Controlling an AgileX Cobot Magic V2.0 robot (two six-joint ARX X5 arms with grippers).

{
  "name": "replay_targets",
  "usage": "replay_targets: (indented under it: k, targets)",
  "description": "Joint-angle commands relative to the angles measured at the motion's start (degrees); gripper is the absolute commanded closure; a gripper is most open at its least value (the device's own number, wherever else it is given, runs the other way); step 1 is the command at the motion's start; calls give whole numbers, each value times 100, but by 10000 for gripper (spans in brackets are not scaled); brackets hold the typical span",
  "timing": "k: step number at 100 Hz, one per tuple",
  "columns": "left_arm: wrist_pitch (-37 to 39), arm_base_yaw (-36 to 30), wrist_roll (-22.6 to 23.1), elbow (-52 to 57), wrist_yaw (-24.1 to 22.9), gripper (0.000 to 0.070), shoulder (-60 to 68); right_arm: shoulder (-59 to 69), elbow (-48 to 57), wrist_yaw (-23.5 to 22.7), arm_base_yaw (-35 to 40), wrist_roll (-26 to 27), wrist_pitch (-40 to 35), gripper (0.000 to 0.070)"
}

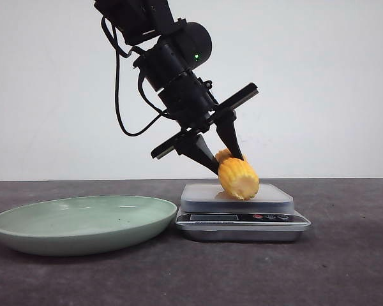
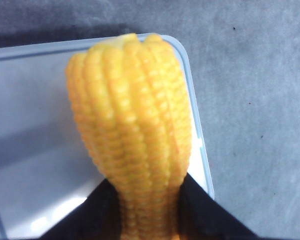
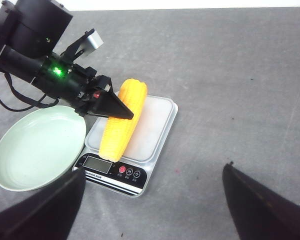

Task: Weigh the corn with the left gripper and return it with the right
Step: 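Carry the corn with the left gripper and lower it onto the scale, then open the left gripper and raise it away from the scale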

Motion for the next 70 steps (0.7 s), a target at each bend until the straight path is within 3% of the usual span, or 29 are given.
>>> replay_targets:
  k: [1,13,32,59,70]
  targets:
    - [-66,-55,0,109,-39,674,210,20,26,94,13,-61,31,168]
    - [-227,-55,2,109,-42,642,249,20,26,264,13,-61,35,168]
    - [-293,-55,4,109,-111,343,262,20,24,293,13,-61,35,168]
    - [-280,-42,2,111,-109,54,260,20,24,291,13,-61,28,168]
    - [-286,-35,4,142,-111,8,260,20,26,291,13,-61,28,168]
